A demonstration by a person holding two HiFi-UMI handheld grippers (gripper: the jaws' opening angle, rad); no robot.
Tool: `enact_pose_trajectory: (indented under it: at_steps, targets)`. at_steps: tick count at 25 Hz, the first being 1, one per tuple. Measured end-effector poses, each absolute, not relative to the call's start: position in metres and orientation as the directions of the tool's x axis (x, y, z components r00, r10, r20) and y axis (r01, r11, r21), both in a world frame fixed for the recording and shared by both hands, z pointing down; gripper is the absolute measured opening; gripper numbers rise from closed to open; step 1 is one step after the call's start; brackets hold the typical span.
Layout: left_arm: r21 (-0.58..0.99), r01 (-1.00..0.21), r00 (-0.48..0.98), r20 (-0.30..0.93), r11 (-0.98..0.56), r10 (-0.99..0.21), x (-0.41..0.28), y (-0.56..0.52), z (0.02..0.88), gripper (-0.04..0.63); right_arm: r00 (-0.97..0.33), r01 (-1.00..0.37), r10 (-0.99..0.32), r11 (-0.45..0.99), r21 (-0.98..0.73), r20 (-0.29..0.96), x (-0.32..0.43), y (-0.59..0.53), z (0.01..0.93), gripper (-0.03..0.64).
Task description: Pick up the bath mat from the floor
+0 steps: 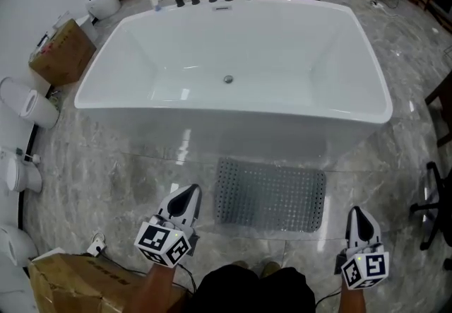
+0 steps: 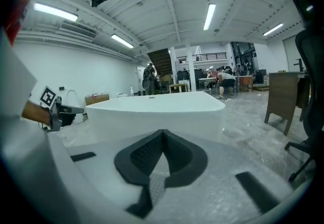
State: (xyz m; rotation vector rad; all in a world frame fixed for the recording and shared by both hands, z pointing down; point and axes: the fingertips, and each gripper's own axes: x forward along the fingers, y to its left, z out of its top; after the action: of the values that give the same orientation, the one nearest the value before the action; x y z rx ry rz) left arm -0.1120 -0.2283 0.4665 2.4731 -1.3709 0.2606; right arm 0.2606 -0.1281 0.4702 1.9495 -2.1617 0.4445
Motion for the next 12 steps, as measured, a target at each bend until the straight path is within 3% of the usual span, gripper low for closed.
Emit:
enact_pose_trajectory:
  at_steps: [12]
  targets:
    - [0.199,-0.856,0.516,0.395,-0.478,-0.76,-0.119,-0.246,0.607,0.011,-0.081,-0.996,-0.903,0.055,-0.073,0.423,0.28,-0.136,0.602,0.005]
